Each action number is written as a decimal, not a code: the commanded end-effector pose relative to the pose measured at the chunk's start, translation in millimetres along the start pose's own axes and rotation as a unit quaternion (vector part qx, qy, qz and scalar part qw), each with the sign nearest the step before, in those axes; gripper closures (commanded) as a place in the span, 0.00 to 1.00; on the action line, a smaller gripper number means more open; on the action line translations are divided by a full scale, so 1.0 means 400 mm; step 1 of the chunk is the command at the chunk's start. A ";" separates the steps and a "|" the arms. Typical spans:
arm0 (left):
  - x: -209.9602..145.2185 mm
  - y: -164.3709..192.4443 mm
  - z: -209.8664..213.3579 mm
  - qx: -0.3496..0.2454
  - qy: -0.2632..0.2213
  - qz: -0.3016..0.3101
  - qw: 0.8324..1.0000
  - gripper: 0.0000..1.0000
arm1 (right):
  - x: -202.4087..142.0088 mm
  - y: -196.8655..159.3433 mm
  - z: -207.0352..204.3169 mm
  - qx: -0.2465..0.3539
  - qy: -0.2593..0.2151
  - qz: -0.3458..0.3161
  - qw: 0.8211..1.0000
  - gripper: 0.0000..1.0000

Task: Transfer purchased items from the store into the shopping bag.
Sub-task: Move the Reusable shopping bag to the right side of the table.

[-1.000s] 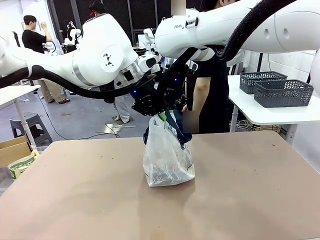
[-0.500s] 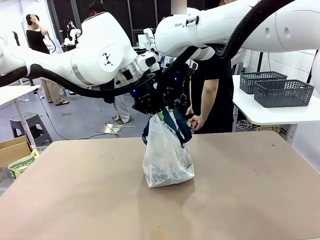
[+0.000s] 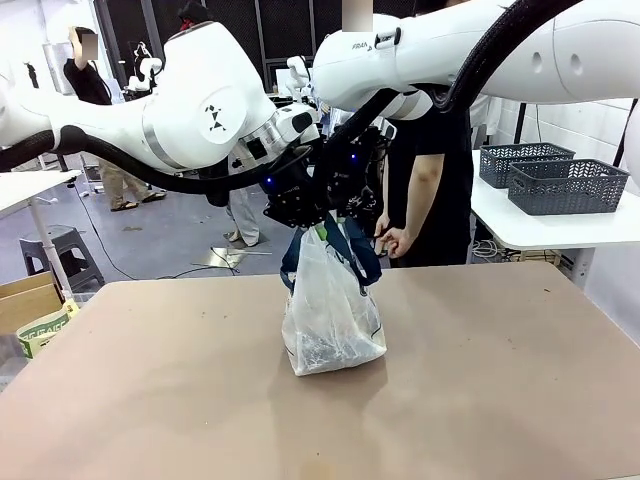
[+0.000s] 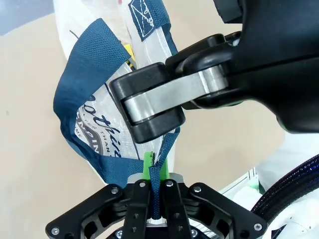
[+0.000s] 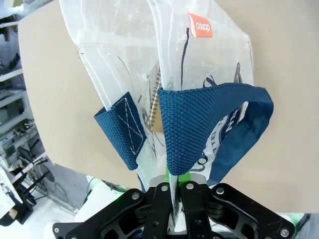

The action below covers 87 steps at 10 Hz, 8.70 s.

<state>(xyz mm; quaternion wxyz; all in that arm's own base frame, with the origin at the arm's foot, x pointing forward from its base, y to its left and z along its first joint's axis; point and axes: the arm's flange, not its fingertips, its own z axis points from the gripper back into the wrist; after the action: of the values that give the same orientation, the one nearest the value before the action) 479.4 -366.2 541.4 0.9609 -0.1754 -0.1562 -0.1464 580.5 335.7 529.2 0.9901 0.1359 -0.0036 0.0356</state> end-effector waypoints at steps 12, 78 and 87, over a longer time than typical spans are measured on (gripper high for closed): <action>-0.002 0.005 0.000 -0.007 0.002 -0.005 1.000 1.00 | -0.072 -0.274 0.094 0.158 -0.036 0.155 0.975 0.00; 0.059 0.619 0.457 0.255 -0.037 -0.059 0.965 1.00 | -0.086 -0.590 0.120 0.205 -0.241 0.512 0.799 0.00; -0.078 0.799 0.431 0.272 -0.074 0.006 0.960 1.00 | -0.086 -0.590 0.120 0.205 -0.241 0.512 0.799 0.00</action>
<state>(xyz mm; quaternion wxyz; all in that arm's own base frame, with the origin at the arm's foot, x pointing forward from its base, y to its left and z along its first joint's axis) 529.3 -13.3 584.5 0.9635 0.0819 -0.2350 -0.0988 564.5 91.4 511.9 0.7389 0.3179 -0.3026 0.5113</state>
